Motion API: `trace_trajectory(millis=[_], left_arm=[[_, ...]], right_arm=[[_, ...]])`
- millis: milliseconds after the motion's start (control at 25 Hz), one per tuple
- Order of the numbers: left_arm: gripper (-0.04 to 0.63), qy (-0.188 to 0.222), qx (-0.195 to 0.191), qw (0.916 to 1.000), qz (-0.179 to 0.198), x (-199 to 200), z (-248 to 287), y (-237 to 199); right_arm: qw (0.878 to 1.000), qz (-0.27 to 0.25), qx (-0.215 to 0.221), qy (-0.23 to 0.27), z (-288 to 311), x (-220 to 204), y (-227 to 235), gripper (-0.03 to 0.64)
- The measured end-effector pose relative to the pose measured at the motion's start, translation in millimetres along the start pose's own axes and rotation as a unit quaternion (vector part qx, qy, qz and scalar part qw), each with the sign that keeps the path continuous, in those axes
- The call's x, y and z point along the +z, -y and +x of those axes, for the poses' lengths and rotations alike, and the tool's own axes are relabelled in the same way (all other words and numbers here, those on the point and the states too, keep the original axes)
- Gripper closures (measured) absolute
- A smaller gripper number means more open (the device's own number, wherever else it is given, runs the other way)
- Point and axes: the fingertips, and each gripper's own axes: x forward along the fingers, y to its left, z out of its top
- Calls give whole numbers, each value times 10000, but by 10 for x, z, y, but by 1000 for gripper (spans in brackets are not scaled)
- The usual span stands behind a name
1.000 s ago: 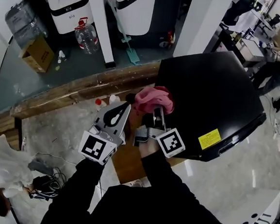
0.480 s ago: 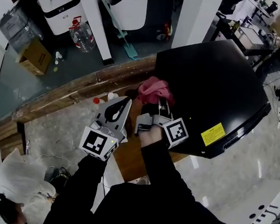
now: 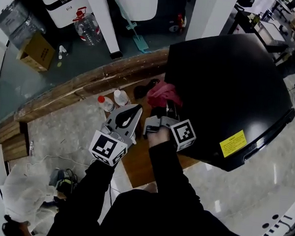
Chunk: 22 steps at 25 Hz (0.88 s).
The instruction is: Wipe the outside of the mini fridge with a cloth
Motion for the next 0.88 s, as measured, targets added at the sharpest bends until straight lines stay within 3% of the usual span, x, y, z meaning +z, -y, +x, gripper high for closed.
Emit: trace_trajectory(millis=[880], left_arm=[[591, -1130, -111, 9906, -767, -1567, 127, 65]], right_arm=[[9909, -262, -1302, -233, 91, -187, 1792, 566]])
